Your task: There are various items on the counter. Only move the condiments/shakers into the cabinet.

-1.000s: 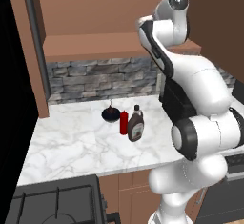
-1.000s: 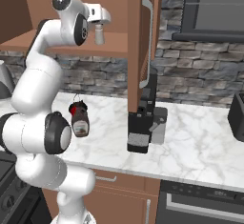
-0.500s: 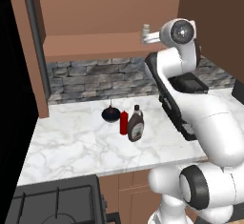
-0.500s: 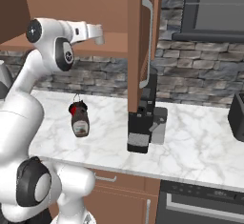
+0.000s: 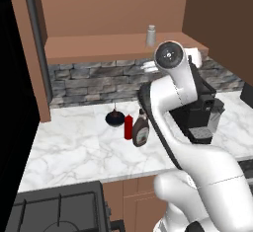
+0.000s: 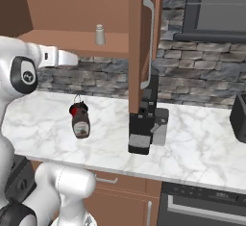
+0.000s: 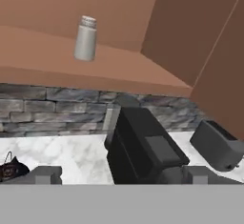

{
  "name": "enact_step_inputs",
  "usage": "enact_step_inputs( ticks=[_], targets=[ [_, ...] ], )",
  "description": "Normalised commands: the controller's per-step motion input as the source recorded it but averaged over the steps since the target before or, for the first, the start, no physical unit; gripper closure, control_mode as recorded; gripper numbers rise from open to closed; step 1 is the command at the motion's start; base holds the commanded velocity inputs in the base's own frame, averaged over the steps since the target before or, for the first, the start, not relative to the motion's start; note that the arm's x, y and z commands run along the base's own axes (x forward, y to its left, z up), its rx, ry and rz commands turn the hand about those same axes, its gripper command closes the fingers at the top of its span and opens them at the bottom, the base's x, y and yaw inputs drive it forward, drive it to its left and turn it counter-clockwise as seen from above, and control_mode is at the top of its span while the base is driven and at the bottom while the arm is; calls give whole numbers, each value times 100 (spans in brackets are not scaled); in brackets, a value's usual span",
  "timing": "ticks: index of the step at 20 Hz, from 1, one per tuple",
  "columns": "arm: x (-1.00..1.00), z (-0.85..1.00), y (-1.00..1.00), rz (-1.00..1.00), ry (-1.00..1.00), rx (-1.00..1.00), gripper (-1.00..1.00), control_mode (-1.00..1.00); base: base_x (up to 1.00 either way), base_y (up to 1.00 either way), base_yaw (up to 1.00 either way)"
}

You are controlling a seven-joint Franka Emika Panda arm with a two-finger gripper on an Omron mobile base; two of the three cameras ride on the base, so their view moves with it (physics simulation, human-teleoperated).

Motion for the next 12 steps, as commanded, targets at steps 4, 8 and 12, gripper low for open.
enact_step_inputs(
  ticks=[4, 8, 12],
  targets=[
    [-100, -93, 66, -29, 19, 0, -100, -100, 0, 0, 0],
    [-100, -100, 65, -31, 19, 0, -100, -100, 0, 0, 0],
    [-11, -40, 17, -3, -3, -8, -100, -100, 0, 0, 0]
  ],
)
